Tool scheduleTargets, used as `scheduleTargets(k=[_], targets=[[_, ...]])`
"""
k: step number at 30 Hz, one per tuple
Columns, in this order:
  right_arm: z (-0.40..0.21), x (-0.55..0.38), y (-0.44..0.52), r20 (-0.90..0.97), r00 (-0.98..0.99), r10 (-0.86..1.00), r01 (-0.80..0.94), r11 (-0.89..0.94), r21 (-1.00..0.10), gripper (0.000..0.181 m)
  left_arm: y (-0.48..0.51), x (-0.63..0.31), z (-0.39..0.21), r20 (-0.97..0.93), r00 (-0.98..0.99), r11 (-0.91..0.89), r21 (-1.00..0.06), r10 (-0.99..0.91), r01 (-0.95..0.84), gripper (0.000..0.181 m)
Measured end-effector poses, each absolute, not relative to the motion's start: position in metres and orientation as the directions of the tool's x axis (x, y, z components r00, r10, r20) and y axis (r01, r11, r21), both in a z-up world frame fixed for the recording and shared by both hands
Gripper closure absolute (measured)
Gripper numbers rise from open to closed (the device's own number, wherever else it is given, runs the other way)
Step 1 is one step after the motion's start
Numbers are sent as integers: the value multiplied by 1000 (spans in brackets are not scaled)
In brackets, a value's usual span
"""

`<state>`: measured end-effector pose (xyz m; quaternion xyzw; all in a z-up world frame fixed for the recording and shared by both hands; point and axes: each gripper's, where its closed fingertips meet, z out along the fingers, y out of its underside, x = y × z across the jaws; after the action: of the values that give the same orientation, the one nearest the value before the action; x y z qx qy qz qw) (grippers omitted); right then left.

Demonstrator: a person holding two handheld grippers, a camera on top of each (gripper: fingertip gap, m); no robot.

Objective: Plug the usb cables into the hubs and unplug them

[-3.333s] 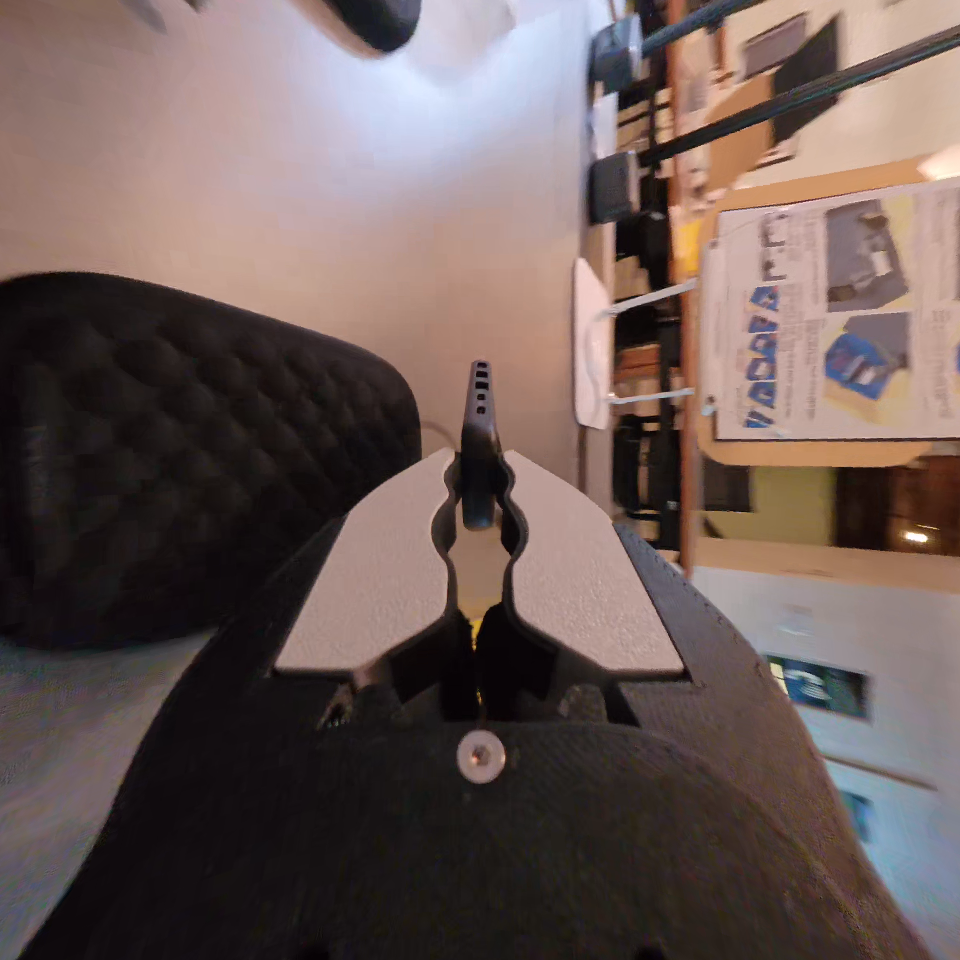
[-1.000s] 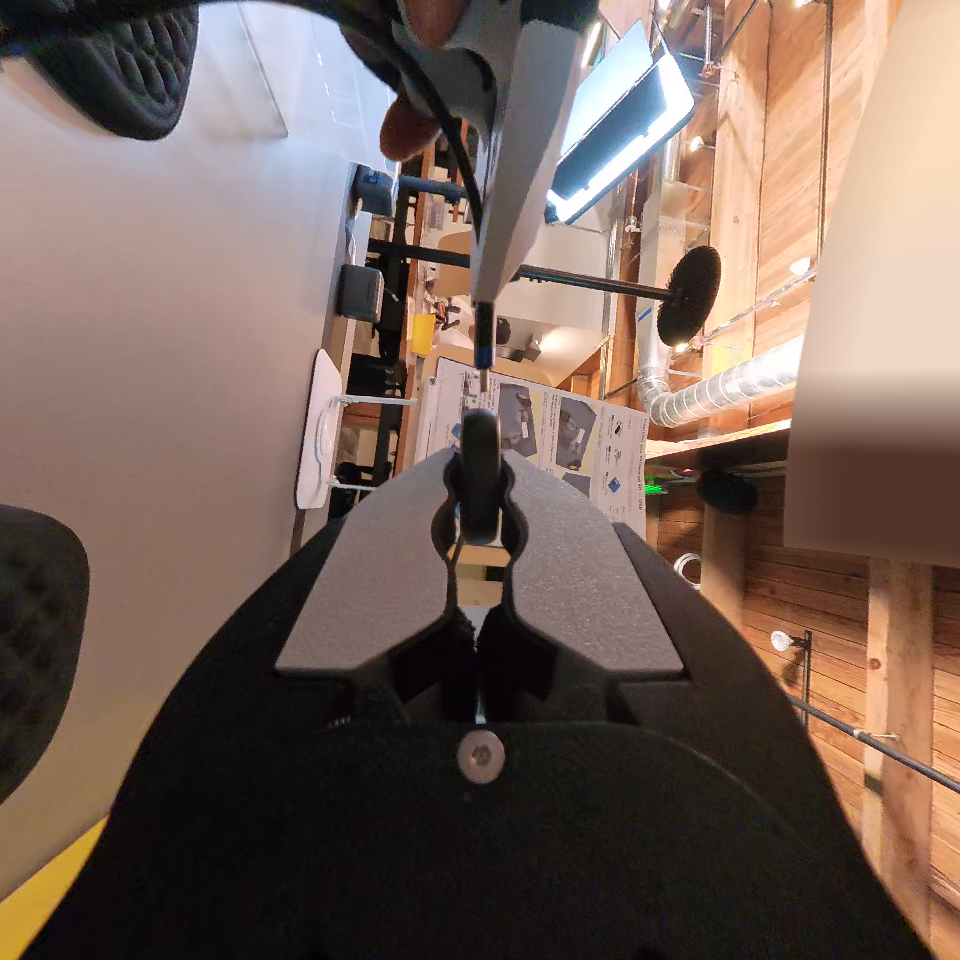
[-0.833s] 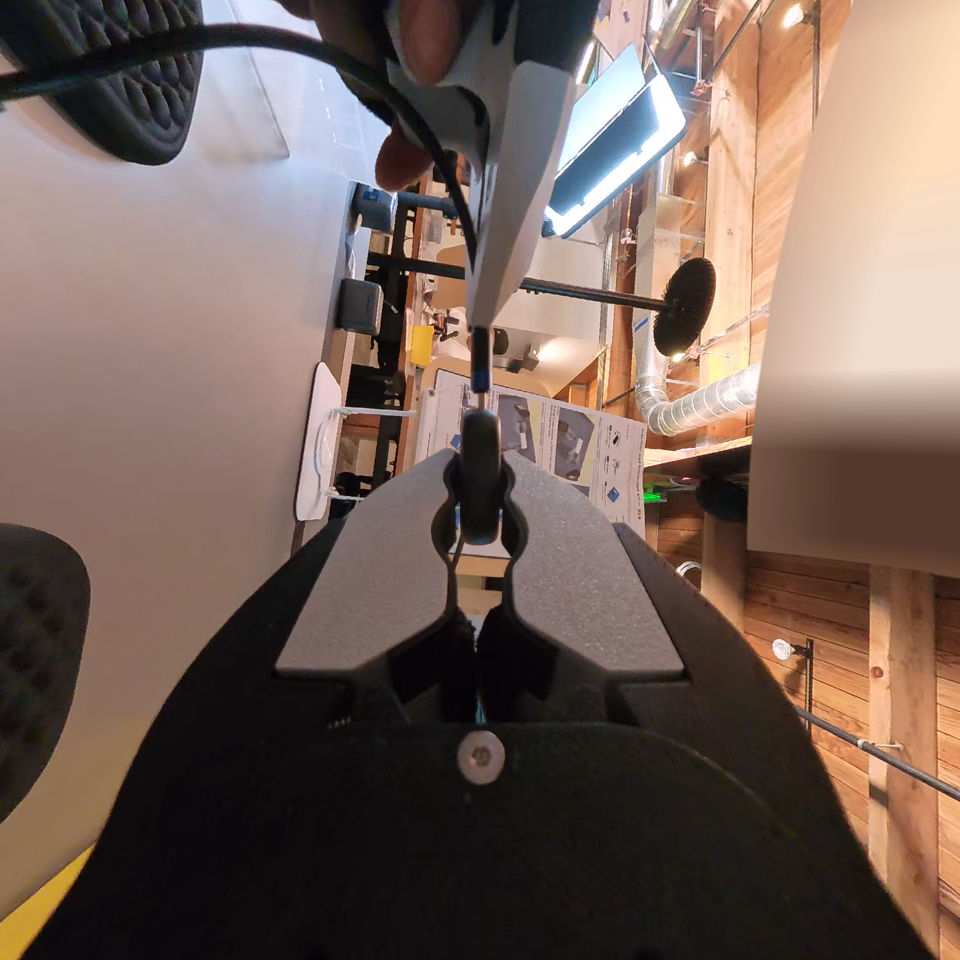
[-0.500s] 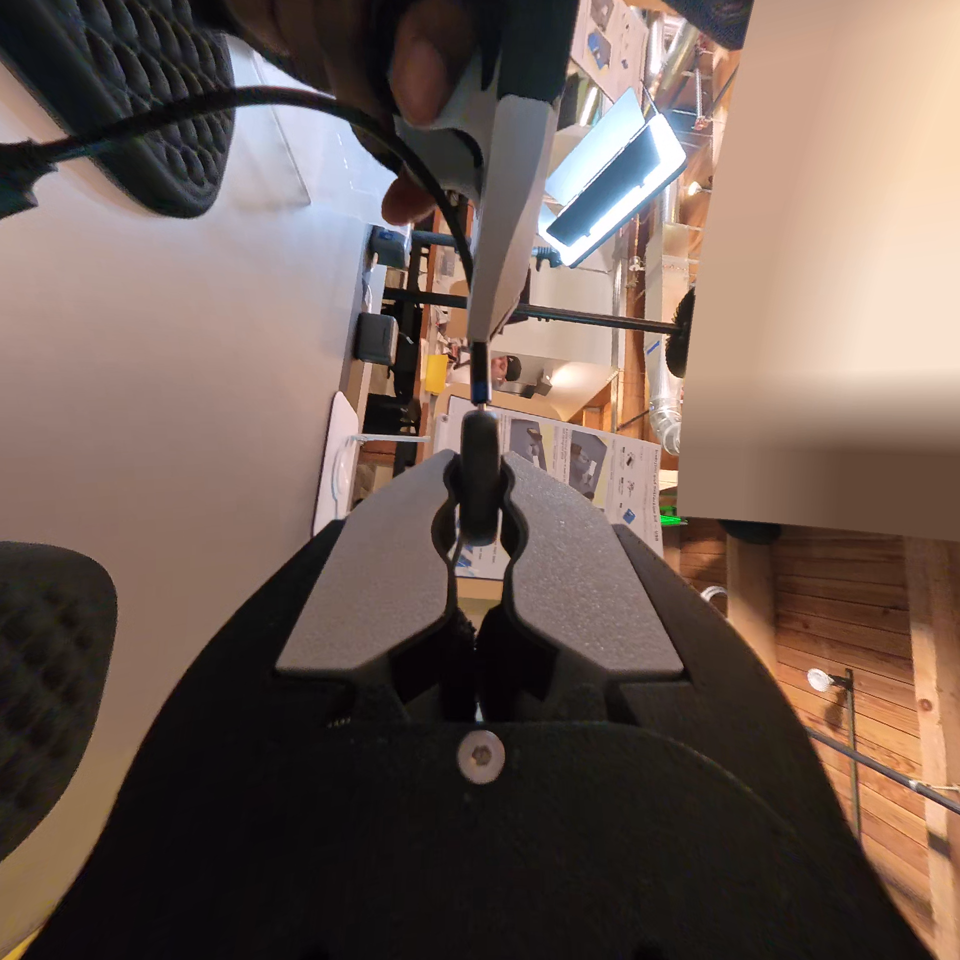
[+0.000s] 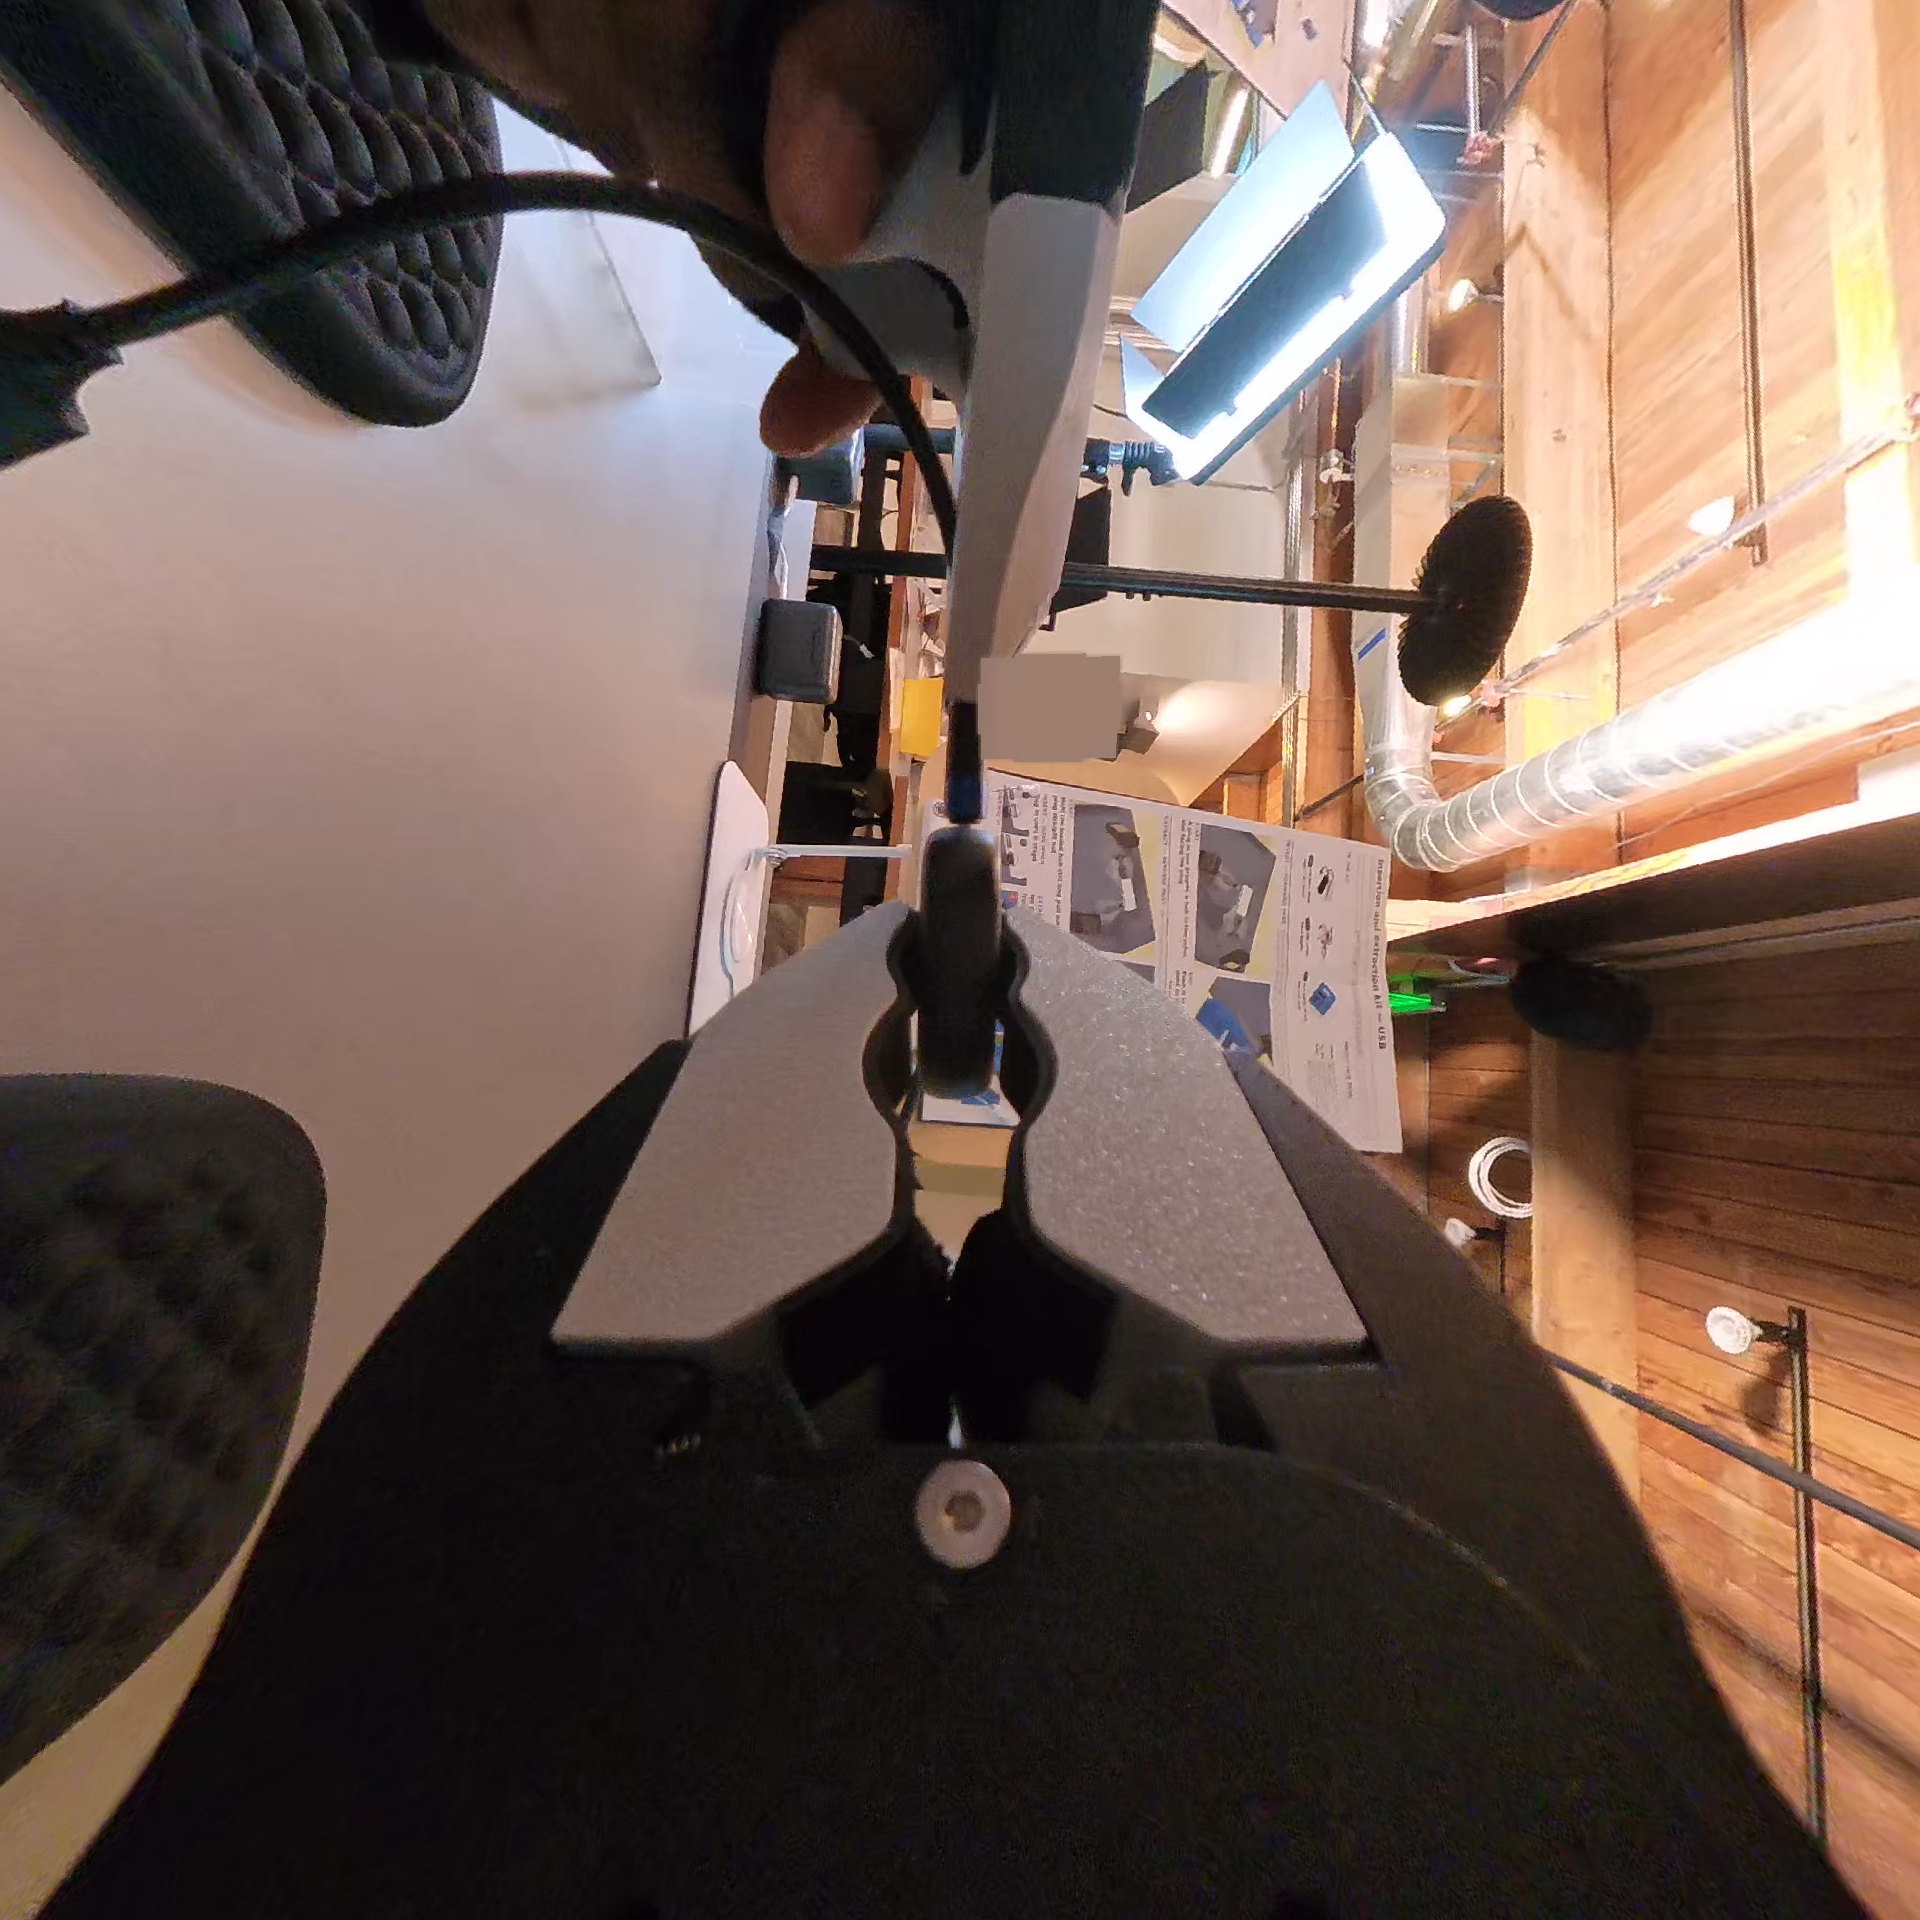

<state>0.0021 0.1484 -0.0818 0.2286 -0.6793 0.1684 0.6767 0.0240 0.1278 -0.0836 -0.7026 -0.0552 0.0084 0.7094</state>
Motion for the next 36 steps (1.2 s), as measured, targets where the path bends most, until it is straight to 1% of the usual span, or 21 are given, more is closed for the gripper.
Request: scheduleTargets(k=[6,7,8,9,11,15,18,21,24,27,29,31,33,35,36], targets=[[-84,-2,154,997,16,-71,-521,851,69,169,132,20,-86,64,993,24,-998,100,62,174],[-86,-3,155,998,12,-68,-522,850,65,169,133,18,-86,59,992,18,-998,111,58,166],[-88,-4,157,998,11,-69,-518,853,65,169,134,15,-86,55,990,10,-999,131,54,150],[-92,-8,162,997,6,-71,-500,863,64,169,132,11,-86,46,987,-1,-999,155,46,141],[-107,-15,176,997,-31,-78,-455,889,55,169,121,1,-83,23,975,-1,-1000,220,24,131],[-156,-20,201,984,-155,-92,-415,910,20,170,78,-19,-70,20,936,63,-998,351,-3,131],[-196,-18,215,954,-245,-172,-396,916,63,169,49,-27,-57,22,909,119,-992,416,-30,132],[-215,-16,225,930,-308,-201,-375,924,75,169,27,-36,-51,-39,869,73,-994,494,-85,133],[-221,-14,232,914,-335,-228,-374,923,92,167,10,-40,-51,-108,832,-3,-992,543,-127,133],[-226,-11,237,880,-413,-235,-371,926,73,163,-12,-42,-50,-153,798,-65,-988,583,-141,133],[-227,-6,240,836,-500,-225,-354,934,39,159,-38,-45,-46,-174,753,-104,-985,635,-140,133],[-227,2,245,765,-620,-177,-308,951,-30,152,-75,-50,-40,-194,674,-146,-981,713,-127,135],[-224,11,249,679,-729,-87,-242,961,-137,134,-118,-50,-35,-193,586,-169,-981,787,-95,138],[-215,16,251,617,-787,6,-181,953,-241,108,-155,-45,-35,-170,525,-172,-984,834,-46,140],[-210,18,250,595,-802,47,-158,945,-287,103,-171,-43,-38,-162,503,-180,-984,849,-12,141]])
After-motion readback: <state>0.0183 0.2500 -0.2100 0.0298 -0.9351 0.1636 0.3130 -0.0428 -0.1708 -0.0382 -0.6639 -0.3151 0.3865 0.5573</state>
